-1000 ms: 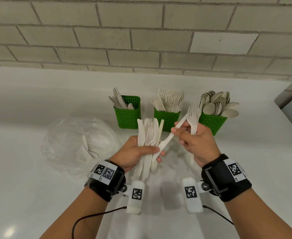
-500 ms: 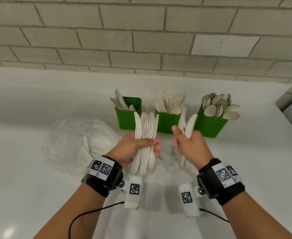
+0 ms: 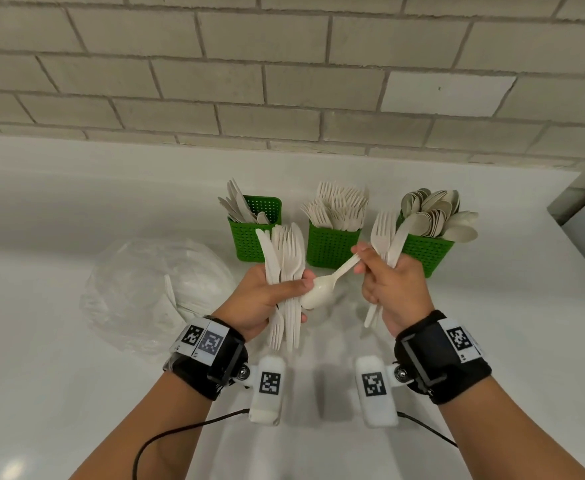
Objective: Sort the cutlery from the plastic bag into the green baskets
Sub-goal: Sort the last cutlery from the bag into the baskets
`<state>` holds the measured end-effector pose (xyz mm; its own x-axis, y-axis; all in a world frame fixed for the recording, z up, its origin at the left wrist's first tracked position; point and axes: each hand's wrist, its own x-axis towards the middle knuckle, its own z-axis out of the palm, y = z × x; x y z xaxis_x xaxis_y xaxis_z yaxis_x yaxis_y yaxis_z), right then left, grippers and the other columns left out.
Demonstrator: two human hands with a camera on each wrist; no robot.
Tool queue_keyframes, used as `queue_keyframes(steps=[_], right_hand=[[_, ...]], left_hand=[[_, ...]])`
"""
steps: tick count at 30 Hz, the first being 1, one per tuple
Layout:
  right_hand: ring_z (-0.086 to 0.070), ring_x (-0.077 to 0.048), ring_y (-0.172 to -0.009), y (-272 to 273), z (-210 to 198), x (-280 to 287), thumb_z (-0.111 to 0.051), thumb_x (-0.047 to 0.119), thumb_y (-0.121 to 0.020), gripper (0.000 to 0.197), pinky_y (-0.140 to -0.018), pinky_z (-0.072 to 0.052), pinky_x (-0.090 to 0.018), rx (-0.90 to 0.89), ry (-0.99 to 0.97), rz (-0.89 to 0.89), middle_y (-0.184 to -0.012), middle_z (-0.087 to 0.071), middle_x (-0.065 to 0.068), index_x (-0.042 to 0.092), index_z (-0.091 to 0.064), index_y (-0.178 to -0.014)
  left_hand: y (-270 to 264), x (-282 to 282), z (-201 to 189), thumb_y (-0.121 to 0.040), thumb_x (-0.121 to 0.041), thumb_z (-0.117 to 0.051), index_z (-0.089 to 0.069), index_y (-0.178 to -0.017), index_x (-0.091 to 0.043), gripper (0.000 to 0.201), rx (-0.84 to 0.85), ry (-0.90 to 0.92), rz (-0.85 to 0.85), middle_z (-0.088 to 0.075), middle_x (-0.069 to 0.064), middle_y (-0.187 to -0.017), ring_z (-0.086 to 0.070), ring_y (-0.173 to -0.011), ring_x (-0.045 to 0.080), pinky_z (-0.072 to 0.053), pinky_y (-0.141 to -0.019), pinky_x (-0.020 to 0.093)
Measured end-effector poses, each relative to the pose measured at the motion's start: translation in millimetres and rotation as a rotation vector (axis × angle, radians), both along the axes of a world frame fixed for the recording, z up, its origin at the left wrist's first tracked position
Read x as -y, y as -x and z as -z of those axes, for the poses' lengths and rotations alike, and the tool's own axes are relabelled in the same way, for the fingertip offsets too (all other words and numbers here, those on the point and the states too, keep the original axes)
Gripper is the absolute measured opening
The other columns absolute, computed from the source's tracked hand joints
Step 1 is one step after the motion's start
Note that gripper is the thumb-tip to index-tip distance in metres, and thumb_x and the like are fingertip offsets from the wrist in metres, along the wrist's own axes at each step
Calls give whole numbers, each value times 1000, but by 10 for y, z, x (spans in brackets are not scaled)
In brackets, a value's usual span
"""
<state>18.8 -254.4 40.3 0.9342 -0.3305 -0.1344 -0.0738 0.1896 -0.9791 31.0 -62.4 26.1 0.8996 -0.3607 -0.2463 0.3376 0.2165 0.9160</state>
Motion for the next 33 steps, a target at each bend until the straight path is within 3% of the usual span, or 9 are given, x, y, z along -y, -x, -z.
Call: queue_keyframes(steps=[5,8,10,12,17,21,24,28,33], right_hand=[[-56,1,-102,89,30,92,-94,20,-56,76,-90,-48,-21,103,388,-84,-113,-61,8,17,-55,-122],[-59,-11,-86,179,-40,-51,-88,43,-60,50,-68,-46,-28,62,1139,-342,-91,-59,11,27,-62,-98],[-57,-19,-72,187,-45,-146,-76,45,-73,32,-53,-31,-27,9,1333,-336,-72,-48,9,29,-49,-66],[-54,-21,-64,155,25,-143,-70,37,-82,38,-50,-26,-27,40,1232,-284,-64,-43,7,26,-43,-58],[-48,-8,-44,134,-186,-201,-63,28,-93,35,-49,-41,-20,39,354,-245,-48,-52,5,2,-64,-70],[-51,-9,-40,129,-327,-263,-65,8,-90,30,-47,-43,-14,155,214,-387,-53,-54,-20,-15,-61,-73],[-51,2,-41,39,-284,-193,-67,8,-89,16,-48,-37,-7,124,251,-247,-45,-55,14,2,-67,-74],[-49,2,-38,78,-290,-175,-64,11,-92,29,-44,-36,-8,64,259,-313,-41,-49,17,17,-60,-64],[-47,-4,-32,160,-356,-252,-57,-2,-93,22,-39,-37,-9,37,149,-489,-58,-48,-13,-24,-58,-91]], left_hand=[[-76,-72,-46,-75,-16,-75,-65,-88,-6,19,-13,-31,-83,-64,5,-76,-63,-64,18,-55,-51,32],[-66,-49,-109,-76,-12,-78,-68,-85,-5,15,0,-3,-7,-66,9,-72,-64,-58,20,-56,-49,31],[-45,-3,-141,-75,-12,-71,-70,-83,-6,10,9,45,27,-66,13,-68,-63,-54,22,-56,-48,32],[-39,3,-139,-78,-11,-67,-70,-82,-6,7,13,94,42,-65,13,-67,-61,-52,21,-54,-50,32],[-15,-13,-94,-79,-9,-65,-71,-89,-5,11,12,65,120,-69,13,-73,-64,-55,21,-54,-52,31],[14,30,-87,-81,-6,-65,-68,-87,-6,7,42,57,197,-71,17,-81,-67,-60,23,-57,-56,33],[8,10,-72,-81,-10,-65,-66,-86,-6,6,29,84,141,-72,18,-84,-67,-59,23,-57,-56,35],[18,-6,-67,-81,-10,-63,-65,-89,-1,12,25,117,127,-70,17,-77,-64,-54,23,-55,-52,33],[57,71,-59,-81,-3,-54,-62,-106,0,26,20,161,178,-71,18,-79,-64,-54,24,-53,-55,31]])
